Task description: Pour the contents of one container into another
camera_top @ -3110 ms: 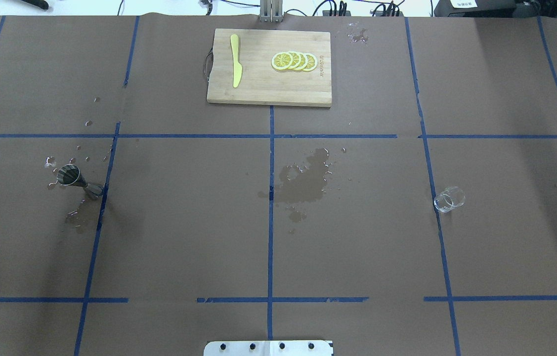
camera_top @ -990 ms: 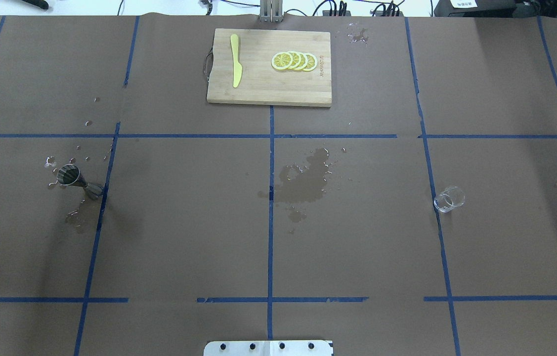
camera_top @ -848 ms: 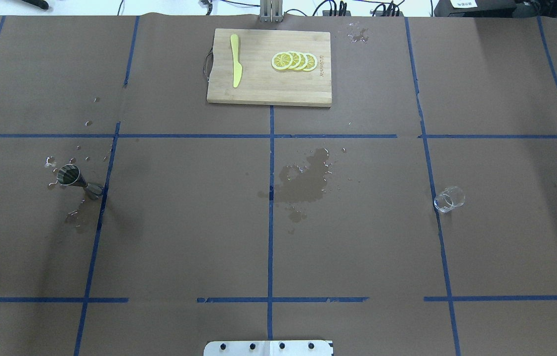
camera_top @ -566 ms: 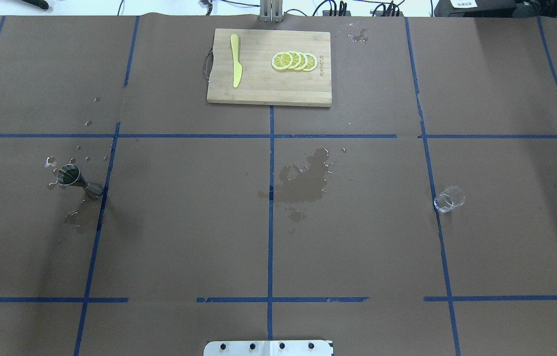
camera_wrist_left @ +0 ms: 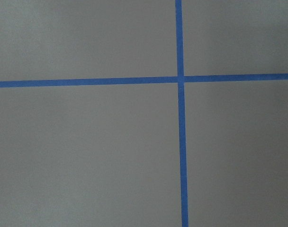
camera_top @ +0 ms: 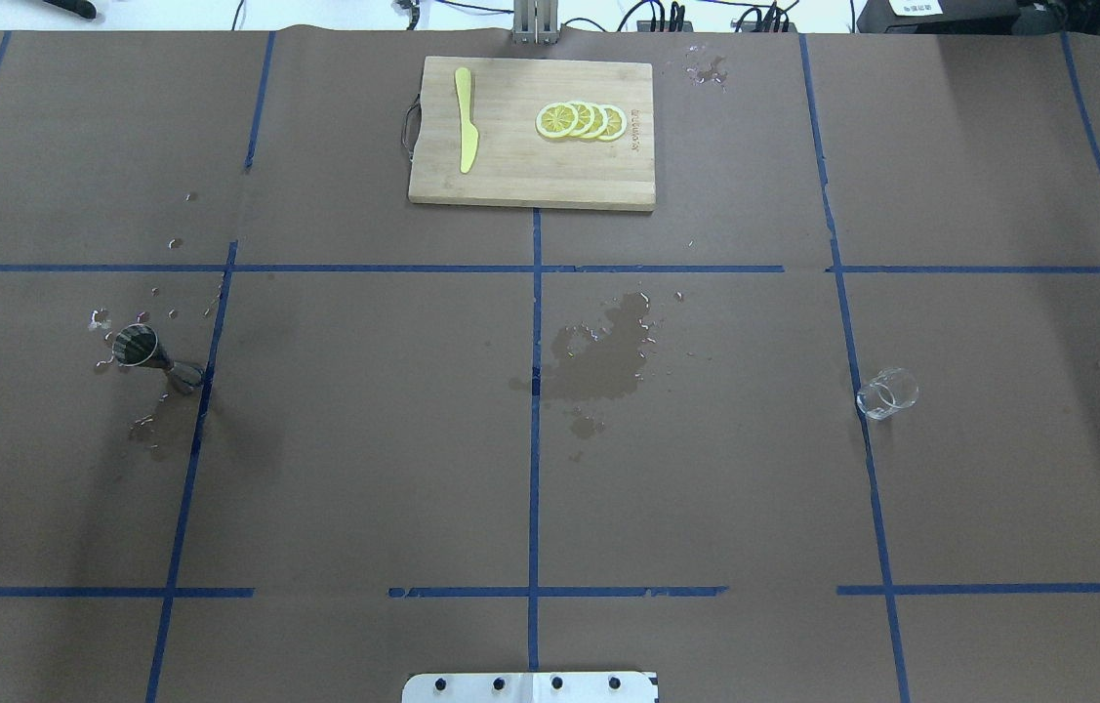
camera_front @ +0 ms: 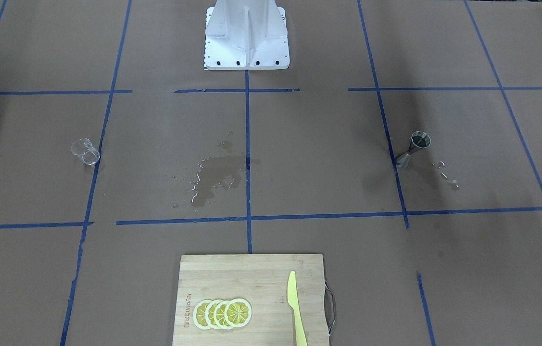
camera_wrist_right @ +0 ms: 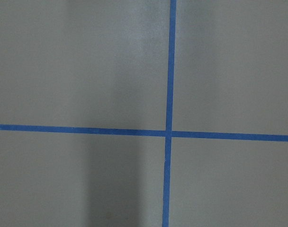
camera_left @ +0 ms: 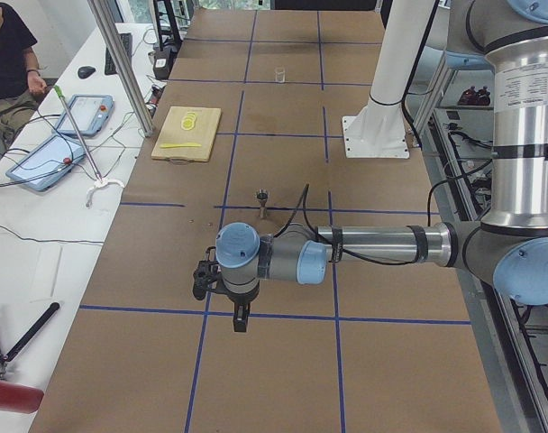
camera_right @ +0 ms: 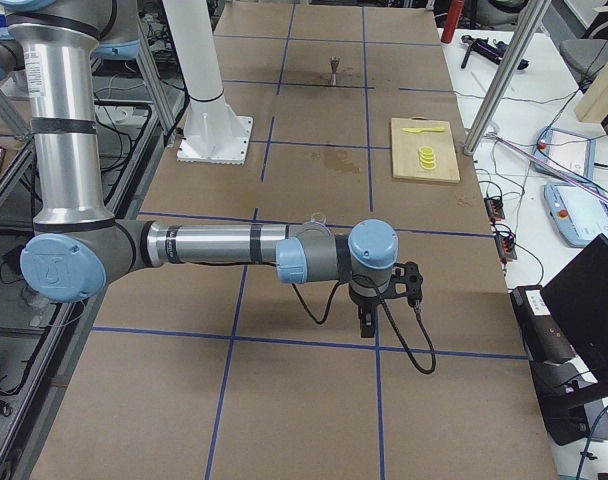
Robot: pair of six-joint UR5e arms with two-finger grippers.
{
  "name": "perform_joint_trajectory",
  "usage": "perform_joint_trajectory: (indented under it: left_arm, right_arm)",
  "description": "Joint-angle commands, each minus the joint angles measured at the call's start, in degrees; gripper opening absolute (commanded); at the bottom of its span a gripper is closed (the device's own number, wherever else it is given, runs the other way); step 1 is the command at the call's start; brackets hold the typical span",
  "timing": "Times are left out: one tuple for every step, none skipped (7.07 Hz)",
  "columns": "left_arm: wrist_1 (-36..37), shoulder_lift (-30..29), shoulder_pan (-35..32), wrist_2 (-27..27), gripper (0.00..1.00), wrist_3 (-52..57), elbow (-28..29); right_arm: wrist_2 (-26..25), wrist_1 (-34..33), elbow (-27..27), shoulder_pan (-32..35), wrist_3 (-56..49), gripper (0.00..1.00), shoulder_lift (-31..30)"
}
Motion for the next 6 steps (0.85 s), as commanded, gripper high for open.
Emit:
perform_joint_trajectory:
  left_arm:
    - [-0.01,0.04,0.00,0.01,1.00,0.11,-0.22]
    - [-0.01,-0.05,0.00,0.01,1.00,0.11,-0.31]
    - [-0.01,-0.05,0.00,0.01,1.00,0.11,-0.32]
    - [-0.01,-0.05,0.00,0.01,1.00,0.20,-0.40]
    - [-0.01,-0.22,-0.09,0.01,1.00,0.20,-0.32]
    - [-0.01,-0.49,-0.09,0.01,1.00,0.20,0.03]
  right_arm:
    - [-0.20,0.00,-0.26,0.00,0.00,1.00,-0.06]
    - [-0.12,0.00,-0.17,0.00,0.00,1.00,-0.06]
    - [-0.12,0.00,-0.09,0.00,0.00,1.00,-0.06]
    - [-0.12,0.09,-0.17,0.00,0.00,1.00,0.03]
    - [-0.12,0.09,-0.09,0.00,0.00,1.00,0.03]
    - [-0.12,0.09,0.00,0.00,0.00,1.00,0.03]
